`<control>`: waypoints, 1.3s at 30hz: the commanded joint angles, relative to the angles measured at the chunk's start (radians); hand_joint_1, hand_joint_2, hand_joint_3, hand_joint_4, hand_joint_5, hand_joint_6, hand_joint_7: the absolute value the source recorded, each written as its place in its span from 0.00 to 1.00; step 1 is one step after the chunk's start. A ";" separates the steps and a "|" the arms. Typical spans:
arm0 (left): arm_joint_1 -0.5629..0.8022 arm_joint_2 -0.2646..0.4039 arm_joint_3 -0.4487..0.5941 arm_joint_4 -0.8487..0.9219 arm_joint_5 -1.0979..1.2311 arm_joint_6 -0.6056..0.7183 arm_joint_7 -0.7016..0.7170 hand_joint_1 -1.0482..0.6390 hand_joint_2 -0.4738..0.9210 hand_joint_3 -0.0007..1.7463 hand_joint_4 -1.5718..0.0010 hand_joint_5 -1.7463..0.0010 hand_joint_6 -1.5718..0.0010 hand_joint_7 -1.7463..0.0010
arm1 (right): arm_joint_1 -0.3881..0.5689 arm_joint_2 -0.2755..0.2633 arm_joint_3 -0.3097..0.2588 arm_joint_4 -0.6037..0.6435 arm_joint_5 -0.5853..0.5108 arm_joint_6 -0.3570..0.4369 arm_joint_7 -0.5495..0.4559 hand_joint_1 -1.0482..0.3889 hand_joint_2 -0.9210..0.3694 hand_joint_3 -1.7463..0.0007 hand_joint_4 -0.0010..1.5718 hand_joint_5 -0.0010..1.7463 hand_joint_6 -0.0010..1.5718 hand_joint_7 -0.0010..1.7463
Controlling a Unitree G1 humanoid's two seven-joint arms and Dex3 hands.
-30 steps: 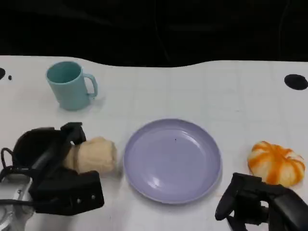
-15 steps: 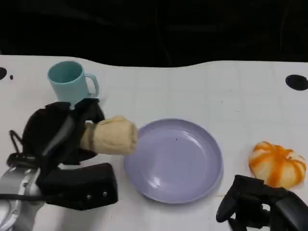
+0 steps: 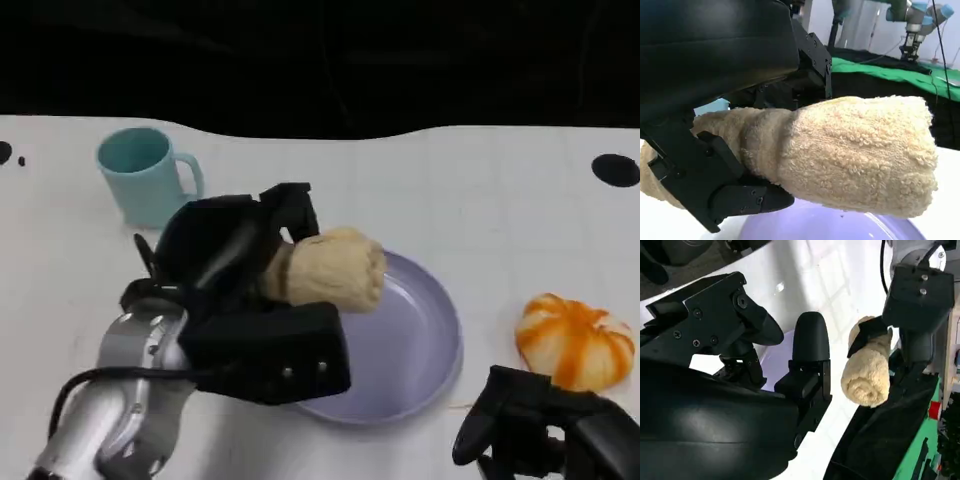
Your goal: Grasp the towel on the left side of the plate with the left hand and place it into the plate.
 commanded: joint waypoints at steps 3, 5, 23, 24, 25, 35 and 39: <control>-0.042 -0.050 -0.043 0.054 -0.001 0.009 -0.009 0.51 0.65 0.61 0.43 0.00 0.55 0.02 | 0.008 -0.009 -0.015 -0.010 0.013 -0.010 0.007 0.71 0.26 0.35 0.46 1.00 0.39 0.85; -0.049 -0.066 -0.058 0.074 0.004 0.009 0.000 0.51 0.66 0.60 0.42 0.00 0.56 0.02 | 0.008 -0.010 -0.016 -0.004 0.014 -0.019 0.011 0.71 0.26 0.35 0.46 1.00 0.39 0.85; -0.090 -0.102 -0.137 0.150 0.012 0.040 -0.094 0.45 0.92 0.20 0.64 0.18 0.52 0.87 | 0.000 -0.005 0.005 -0.012 0.001 -0.007 -0.001 0.70 0.26 0.36 0.47 1.00 0.39 0.85; -0.091 -0.093 -0.143 0.139 0.022 0.049 -0.116 0.42 0.96 0.14 0.68 0.30 0.57 0.93 | -0.001 -0.005 0.005 -0.011 0.002 -0.008 -0.001 0.70 0.26 0.36 0.47 1.00 0.39 0.85; -0.093 -0.086 -0.150 0.130 0.035 0.061 -0.136 0.38 0.98 0.10 0.72 0.48 0.63 0.97 | -0.001 -0.005 0.005 -0.010 0.002 -0.009 -0.001 0.70 0.26 0.36 0.47 1.00 0.39 0.85; -0.075 -0.031 -0.156 0.021 0.098 0.085 -0.194 0.20 1.00 0.07 0.88 0.76 0.88 1.00 | -0.001 -0.011 -0.008 -0.003 0.005 -0.018 0.005 0.71 0.26 0.36 0.47 1.00 0.39 0.85; -0.059 -0.009 -0.141 -0.030 0.097 0.083 -0.196 0.19 1.00 0.07 0.89 0.76 0.88 1.00 | -0.001 -0.010 -0.014 -0.003 0.017 -0.008 0.010 0.71 0.26 0.36 0.47 1.00 0.39 0.85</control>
